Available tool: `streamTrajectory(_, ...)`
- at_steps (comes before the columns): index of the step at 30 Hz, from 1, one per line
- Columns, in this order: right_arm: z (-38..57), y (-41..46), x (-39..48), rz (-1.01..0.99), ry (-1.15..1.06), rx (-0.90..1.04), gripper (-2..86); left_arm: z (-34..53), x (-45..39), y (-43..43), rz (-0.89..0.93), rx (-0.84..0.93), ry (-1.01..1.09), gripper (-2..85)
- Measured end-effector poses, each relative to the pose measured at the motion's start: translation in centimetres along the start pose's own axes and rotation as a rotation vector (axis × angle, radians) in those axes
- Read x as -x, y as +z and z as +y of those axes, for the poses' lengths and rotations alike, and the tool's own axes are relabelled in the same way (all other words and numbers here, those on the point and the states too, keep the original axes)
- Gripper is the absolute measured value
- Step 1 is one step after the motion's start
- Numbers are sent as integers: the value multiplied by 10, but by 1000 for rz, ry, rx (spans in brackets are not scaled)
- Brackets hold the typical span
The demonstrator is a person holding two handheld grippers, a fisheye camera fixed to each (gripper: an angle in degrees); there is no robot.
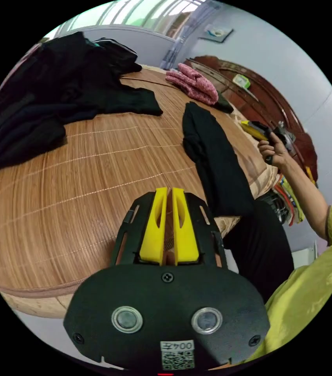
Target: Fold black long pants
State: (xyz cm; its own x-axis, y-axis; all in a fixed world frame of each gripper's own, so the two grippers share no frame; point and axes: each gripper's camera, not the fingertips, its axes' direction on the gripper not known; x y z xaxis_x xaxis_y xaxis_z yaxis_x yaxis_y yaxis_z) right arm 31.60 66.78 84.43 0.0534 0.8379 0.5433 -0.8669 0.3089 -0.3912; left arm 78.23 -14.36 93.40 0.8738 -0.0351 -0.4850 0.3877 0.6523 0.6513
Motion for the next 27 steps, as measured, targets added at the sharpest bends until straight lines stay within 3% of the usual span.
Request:
streamTrajectory(4,-71,25,-37,-97,115,48,54,31,43,39,122,-94,-75,14)
streamTrajectory(10,-137,56,-62,78,129,151,70,58,109,103,392,-92,-212,9)
streamTrajectory(27,-228,82,-65,171,-21,170,61,103,154,237,426,-102,-211,7)
